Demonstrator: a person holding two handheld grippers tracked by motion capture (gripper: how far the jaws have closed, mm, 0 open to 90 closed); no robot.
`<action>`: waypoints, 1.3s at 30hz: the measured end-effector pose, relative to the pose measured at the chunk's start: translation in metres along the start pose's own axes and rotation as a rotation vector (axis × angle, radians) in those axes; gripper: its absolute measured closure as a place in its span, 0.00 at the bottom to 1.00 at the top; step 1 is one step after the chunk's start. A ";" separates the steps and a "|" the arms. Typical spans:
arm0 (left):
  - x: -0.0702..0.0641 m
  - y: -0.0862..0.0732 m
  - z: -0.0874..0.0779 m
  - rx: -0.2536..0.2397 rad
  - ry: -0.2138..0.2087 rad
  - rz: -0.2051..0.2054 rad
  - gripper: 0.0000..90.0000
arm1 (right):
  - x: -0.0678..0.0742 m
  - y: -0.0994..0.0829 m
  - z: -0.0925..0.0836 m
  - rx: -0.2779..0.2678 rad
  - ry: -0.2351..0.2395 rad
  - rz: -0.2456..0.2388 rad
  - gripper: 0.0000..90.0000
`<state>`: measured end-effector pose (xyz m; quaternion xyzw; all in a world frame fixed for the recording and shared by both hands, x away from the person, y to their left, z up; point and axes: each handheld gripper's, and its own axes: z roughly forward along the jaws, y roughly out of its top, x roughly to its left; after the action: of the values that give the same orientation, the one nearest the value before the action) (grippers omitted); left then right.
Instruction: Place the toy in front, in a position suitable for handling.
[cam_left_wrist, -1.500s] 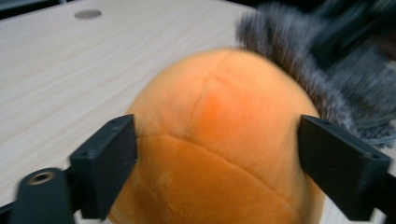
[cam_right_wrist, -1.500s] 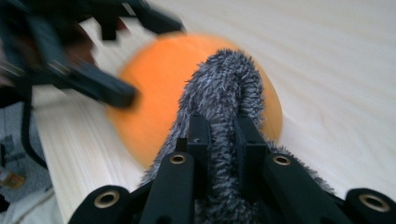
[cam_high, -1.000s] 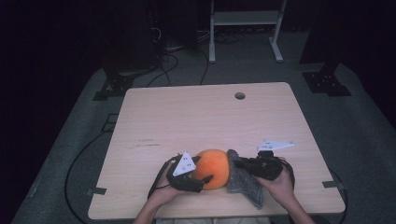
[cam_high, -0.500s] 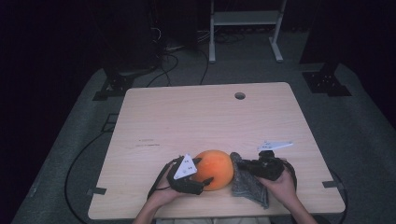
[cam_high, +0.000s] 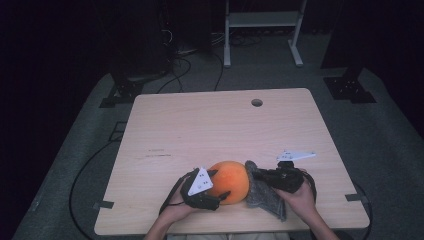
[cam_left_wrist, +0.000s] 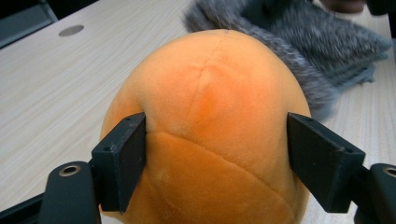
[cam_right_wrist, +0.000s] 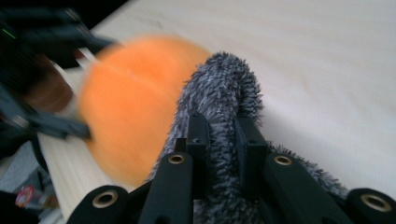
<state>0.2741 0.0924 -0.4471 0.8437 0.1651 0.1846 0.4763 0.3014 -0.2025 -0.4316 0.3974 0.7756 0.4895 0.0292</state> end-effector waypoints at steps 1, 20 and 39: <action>0.000 0.000 0.000 0.000 0.000 0.000 0.26 | 0.004 0.003 -0.002 -0.027 0.009 -0.015 0.87; -0.012 0.008 0.004 0.000 0.009 0.076 0.28 | 0.034 0.019 -0.021 -0.106 0.113 -0.097 0.87; 0.000 0.011 0.001 -0.047 -0.044 -0.067 0.27 | 0.035 0.011 -0.002 0.013 0.027 -0.163 0.87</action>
<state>0.2760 0.0860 -0.4381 0.8301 0.1782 0.1538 0.5055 0.2834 -0.1795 -0.4096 0.3266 0.8088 0.4859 0.0558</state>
